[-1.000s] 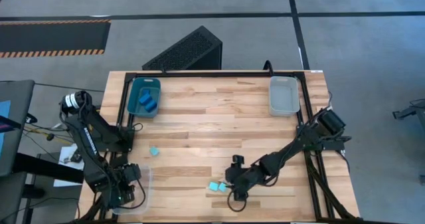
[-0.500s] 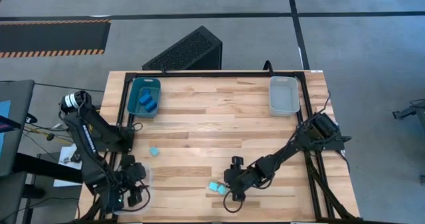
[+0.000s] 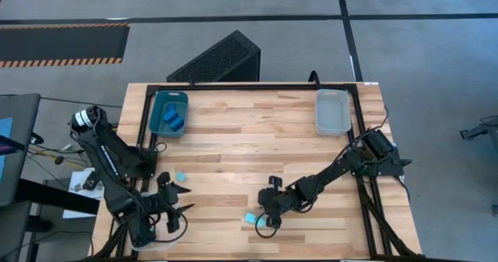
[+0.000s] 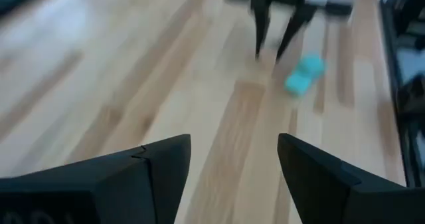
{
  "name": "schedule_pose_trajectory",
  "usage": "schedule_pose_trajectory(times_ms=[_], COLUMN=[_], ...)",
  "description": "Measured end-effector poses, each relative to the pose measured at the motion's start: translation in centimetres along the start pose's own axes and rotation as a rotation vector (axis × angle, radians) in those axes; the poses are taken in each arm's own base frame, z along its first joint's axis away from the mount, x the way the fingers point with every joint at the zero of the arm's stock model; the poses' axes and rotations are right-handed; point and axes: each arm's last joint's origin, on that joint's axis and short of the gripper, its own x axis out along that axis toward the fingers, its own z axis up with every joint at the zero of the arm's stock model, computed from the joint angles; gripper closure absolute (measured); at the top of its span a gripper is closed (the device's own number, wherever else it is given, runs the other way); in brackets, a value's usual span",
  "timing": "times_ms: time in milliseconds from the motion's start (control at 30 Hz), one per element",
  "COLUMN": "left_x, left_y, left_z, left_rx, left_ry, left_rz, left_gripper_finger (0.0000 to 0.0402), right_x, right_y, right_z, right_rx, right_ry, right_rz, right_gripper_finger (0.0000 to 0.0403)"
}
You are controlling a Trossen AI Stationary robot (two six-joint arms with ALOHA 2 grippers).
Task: Sort & place blocks by color
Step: Put the brown block into the transparent bin
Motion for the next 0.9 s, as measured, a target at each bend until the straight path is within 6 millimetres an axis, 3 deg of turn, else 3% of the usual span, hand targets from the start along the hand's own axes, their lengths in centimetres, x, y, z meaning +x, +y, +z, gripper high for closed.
schedule_pose_trajectory(times_ms=[100, 267, 567, 900], left_x=[0.9, 3.1, 8.8, 10.9], left_y=[-0.3, -0.8, -2.9, -3.5], left_z=[0.1, -0.2, -1.6, 0.3], left_rx=[0.022, 0.030, 0.177, 0.217], left_ry=[-0.082, -0.170, -0.253, -0.235], left_rz=[0.011, 0.041, 0.112, 0.013], left_gripper_finger=[0.0187, 0.0187, 0.0187, 0.0187], right_x=[0.0, 0.1, -0.4, -0.2], right_y=[0.1, 0.2, 0.2, -1.3], right_z=[0.1, 1.2, 4.4, 5.7], right_rx=[0.003, 0.007, -0.036, -0.050], right_ry=[-0.012, -0.111, -0.402, -0.457], right_rz=[0.005, 0.039, 0.092, 0.065], right_gripper_finger=[0.0325, 0.0364, 0.0365, 0.0360])
